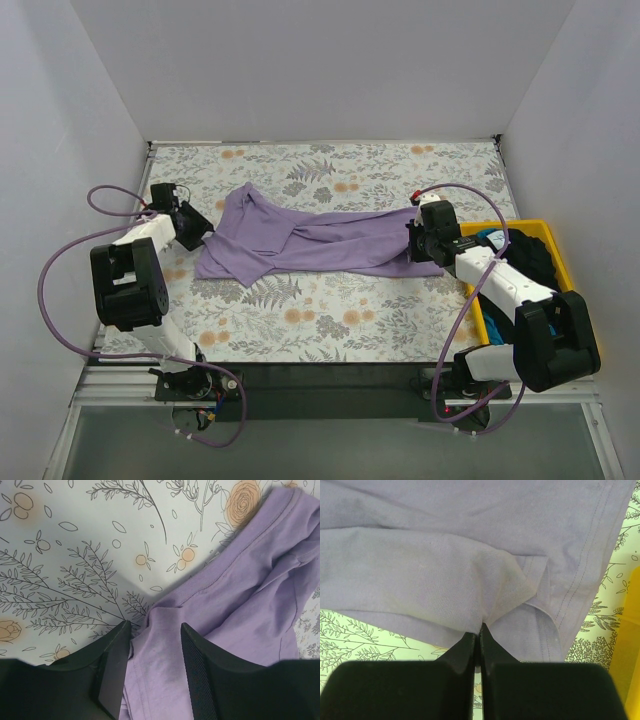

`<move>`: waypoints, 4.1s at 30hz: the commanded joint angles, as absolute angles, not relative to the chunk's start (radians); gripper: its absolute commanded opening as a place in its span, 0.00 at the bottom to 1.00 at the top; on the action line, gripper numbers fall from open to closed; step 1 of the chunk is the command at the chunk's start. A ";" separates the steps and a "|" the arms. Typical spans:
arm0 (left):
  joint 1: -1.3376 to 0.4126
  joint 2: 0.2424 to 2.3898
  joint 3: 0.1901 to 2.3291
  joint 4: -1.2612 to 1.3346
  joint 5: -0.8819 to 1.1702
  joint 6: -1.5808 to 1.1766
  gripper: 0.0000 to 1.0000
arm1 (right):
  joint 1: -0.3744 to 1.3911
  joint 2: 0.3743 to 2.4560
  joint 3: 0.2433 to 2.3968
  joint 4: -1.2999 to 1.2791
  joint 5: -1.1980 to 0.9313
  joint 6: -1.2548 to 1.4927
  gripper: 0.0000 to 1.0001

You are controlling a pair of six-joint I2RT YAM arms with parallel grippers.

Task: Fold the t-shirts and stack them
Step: Flatten the tshirt out

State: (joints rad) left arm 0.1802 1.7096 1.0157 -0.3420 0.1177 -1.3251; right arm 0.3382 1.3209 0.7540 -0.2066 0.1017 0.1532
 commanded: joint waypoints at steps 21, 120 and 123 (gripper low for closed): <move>0.068 1.680 1.083 -0.390 -0.031 -1.207 0.49 | 0.345 1.308 0.742 -0.175 0.100 0.146 0.04; 0.199 1.206 0.775 -0.374 -0.175 -1.397 0.00 | 0.210 1.603 0.955 -0.252 0.041 0.301 0.40; 0.199 1.219 0.766 -0.361 -0.179 -1.399 0.00 | 0.199 1.725 1.044 -0.223 0.063 0.275 0.40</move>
State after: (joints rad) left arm 0.2008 1.2270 0.7750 -0.4015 -0.1825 -1.4055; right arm 0.2138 1.6577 0.9489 -0.3313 0.0177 0.2947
